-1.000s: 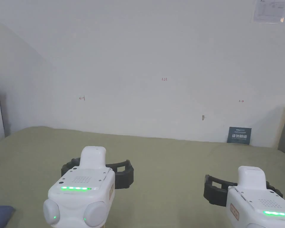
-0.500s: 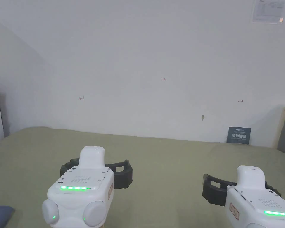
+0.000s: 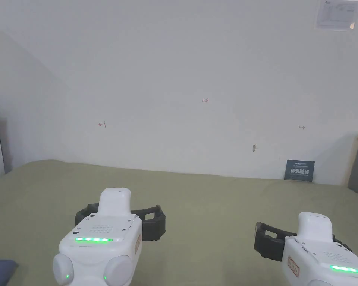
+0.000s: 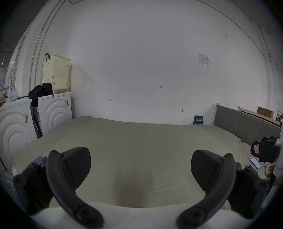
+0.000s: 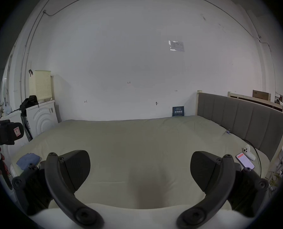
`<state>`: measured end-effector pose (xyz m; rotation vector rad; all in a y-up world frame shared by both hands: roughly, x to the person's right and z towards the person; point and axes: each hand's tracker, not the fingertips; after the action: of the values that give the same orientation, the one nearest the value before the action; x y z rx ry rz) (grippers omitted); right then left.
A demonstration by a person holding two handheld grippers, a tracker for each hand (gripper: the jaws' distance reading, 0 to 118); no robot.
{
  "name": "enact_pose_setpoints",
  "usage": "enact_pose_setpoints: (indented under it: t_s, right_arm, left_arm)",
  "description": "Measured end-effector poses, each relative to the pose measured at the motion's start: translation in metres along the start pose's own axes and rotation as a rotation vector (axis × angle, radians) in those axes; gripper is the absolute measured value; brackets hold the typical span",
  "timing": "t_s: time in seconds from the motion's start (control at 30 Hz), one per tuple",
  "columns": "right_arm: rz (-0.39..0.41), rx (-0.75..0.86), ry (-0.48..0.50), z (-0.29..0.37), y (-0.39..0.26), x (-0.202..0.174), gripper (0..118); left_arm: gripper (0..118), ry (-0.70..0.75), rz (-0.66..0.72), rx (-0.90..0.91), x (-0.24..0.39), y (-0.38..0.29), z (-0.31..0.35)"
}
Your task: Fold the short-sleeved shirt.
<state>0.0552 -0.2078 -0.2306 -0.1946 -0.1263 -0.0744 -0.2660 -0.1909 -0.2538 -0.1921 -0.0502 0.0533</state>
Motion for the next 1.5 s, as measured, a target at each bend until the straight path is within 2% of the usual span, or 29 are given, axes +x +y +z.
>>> enact_pose_setpoints:
  t_s: [0.5, 0.67, 0.77, 0.87, 1.03, 1.17, 1.43, 1.5]
  right_arm:
    - [-0.022, -0.001, 0.008, -0.001, 0.002, 0.0, 118]
    - [0.013, -0.007, -0.05, -0.004, 0.003, -0.005, 118]
    - [0.024, -0.012, -0.049, -0.004, 0.003, -0.004, 118]
    - [0.012, -0.009, -0.024, -0.003, 0.004, -0.002, 118]
    - [0.004, -0.019, -0.058, -0.004, 0.006, -0.003, 118]
    - [-0.049, -0.036, 0.015, -0.005, 0.008, 0.005, 118]
    - [-0.035, -0.032, -0.005, -0.013, 0.016, 0.006, 118]
    - [-0.075, -0.062, -0.002, -0.018, 0.018, 0.009, 118]
  left_arm:
    - [118, 0.004, -0.009, -0.006, 0.001, -0.001, -0.002]
    - [118, 0.002, -0.006, -0.013, 0.001, -0.003, -0.003]
    - [118, 0.004, -0.008, -0.019, 0.001, -0.003, -0.003]
    - [118, 0.002, -0.011, -0.018, 0.001, -0.004, -0.003]
    - [118, 0.002, -0.01, -0.022, 0.001, -0.004, -0.003]
    - [118, -0.001, -0.015, -0.023, 0.002, -0.001, -0.004]
    - [118, -0.003, 0.005, -0.021, 0.001, 0.006, -0.009]
    - [118, -0.001, 0.004, -0.024, 0.002, 0.007, -0.012]
